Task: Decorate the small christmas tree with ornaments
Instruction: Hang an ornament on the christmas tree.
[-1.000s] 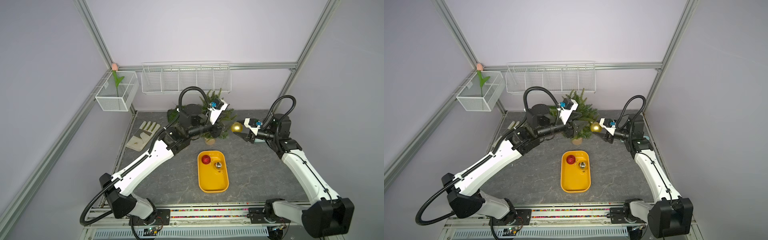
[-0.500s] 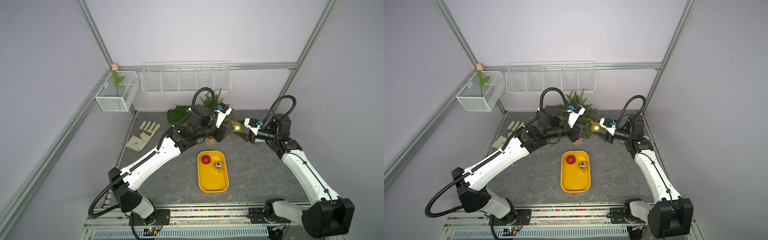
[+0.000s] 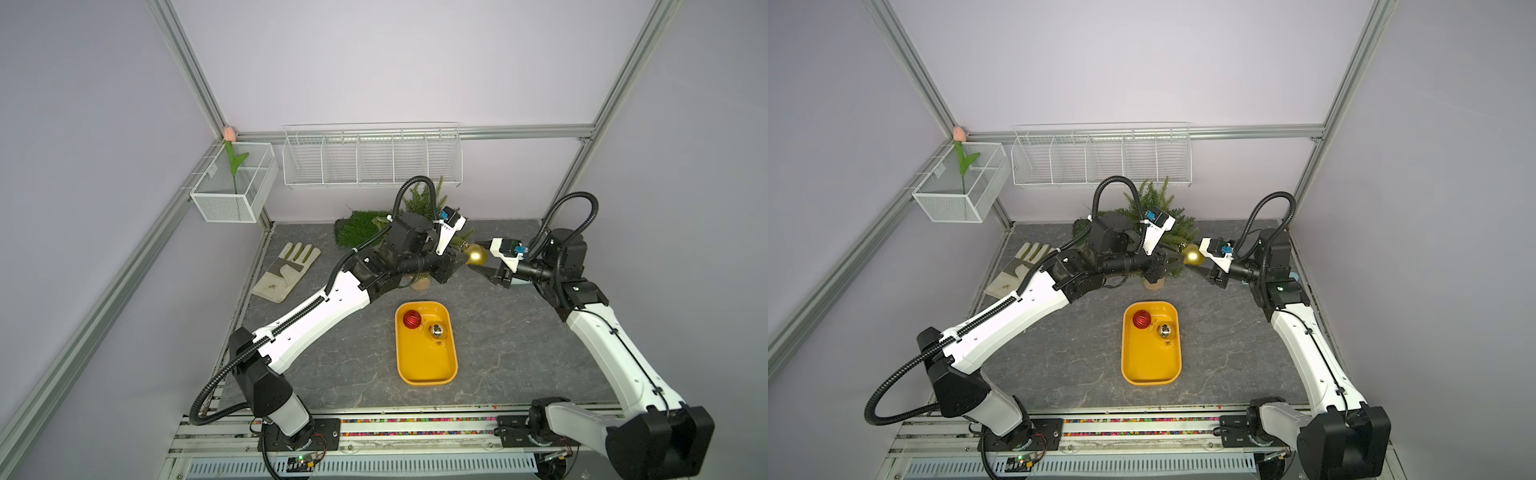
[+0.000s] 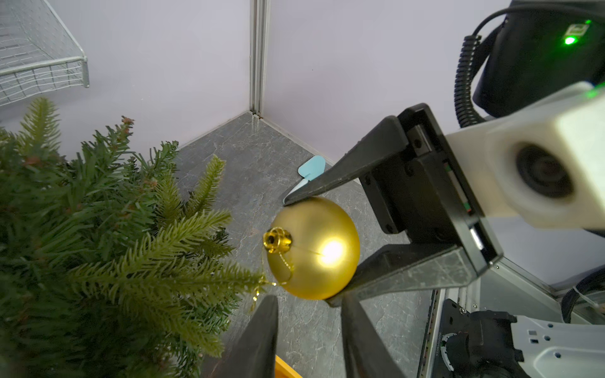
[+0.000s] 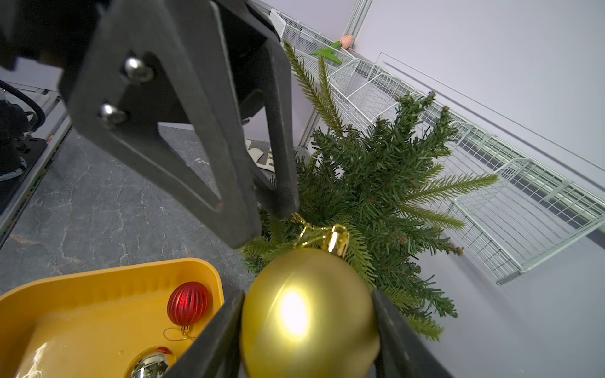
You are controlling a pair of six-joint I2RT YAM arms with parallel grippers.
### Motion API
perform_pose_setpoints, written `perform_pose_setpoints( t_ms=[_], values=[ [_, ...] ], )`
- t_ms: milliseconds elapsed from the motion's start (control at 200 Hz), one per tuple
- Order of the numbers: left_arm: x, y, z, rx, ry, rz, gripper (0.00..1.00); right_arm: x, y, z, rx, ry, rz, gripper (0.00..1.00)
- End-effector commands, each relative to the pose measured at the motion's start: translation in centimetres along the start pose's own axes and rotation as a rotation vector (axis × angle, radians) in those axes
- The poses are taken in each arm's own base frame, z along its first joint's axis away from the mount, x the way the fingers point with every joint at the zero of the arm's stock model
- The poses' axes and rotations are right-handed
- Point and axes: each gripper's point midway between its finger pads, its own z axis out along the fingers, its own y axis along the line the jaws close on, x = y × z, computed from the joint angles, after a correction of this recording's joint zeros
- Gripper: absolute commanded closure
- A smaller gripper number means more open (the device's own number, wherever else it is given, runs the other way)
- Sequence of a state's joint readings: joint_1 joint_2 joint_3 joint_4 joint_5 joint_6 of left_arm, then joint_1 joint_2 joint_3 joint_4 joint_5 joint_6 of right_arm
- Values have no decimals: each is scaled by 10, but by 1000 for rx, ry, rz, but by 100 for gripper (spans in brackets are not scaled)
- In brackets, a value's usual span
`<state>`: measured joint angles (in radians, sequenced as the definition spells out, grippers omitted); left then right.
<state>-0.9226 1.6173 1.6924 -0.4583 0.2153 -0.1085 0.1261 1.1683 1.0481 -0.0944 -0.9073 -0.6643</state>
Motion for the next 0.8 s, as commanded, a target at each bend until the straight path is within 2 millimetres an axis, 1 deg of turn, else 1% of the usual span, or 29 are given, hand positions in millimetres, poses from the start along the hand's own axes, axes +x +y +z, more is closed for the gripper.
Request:
perform_pose_setpoints(
  t_ms=[0,80,190,290,385,560,635,710,795],
  values=[
    [-10,8,-13,-37,-43,-46,63,-1,8,-1,-26,-6,-6,44],
    [-15,15,-20,-25,-84,-94,62,-1,9,-1,-27,-7,-6,44],
    [-20,25,-26,32,-124,-174,62,-8,12,-4,-34,-27,-20,43],
    [-25,20,-31,87,-155,-191,60,-18,15,-7,-39,-55,-37,44],
    [-30,11,-33,146,-170,-188,58,-26,17,-11,-36,-78,-52,44],
    [-33,-3,-36,238,-189,-189,56,-27,18,-11,-35,-79,-51,44],
    [-32,-5,-36,254,-187,-192,56,-28,17,-11,-34,-79,-52,44],
    [-32,-5,-35,262,-187,-195,57,-26,17,-11,-37,-78,-49,44],
    [-31,-6,-34,273,-183,-194,63,-25,17,-10,-37,-74,-45,44]
  ],
)
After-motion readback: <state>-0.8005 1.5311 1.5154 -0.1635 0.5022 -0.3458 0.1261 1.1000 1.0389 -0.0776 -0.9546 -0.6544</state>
